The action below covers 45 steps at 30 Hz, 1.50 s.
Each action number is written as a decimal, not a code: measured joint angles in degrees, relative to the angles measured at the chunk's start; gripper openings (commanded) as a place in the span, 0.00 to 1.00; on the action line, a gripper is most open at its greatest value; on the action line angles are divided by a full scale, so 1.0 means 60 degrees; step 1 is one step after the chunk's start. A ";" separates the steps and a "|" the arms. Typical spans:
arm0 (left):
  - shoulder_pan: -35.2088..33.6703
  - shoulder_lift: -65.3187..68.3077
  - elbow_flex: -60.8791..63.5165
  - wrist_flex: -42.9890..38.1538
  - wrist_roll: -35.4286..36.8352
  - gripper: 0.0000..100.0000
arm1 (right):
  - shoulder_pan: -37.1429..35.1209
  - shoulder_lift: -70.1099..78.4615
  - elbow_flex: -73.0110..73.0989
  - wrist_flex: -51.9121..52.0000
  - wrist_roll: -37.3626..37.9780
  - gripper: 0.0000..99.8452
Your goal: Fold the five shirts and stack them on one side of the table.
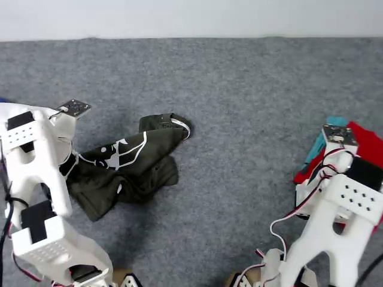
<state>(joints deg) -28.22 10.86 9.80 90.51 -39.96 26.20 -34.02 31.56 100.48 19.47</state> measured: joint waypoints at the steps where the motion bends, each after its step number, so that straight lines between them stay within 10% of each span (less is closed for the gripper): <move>1: 0.0000 0.0000 0.0000 0.0000 0.0000 0.00 | 0.0000 0.0000 0.0000 0.0000 0.0000 0.01; 15: -0.1070 -0.2212 -0.2256 0.1377 0.0410 0.00 | -0.0484 0.0000 0.0000 0.0000 0.0000 0.01; 28: -0.2022 -0.6022 -0.0864 0.1451 0.1099 0.00 | -0.5553 0.0542 -0.1392 -0.0982 0.0000 0.01; 45: -0.2037 -0.6535 0.0293 0.1465 0.2476 0.00 | -0.9231 0.8894 -0.8527 -0.1231 0.0000 0.21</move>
<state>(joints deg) -40.44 -28.35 11.56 99.30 -25.10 -29.19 19.34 -19.60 93.10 19.47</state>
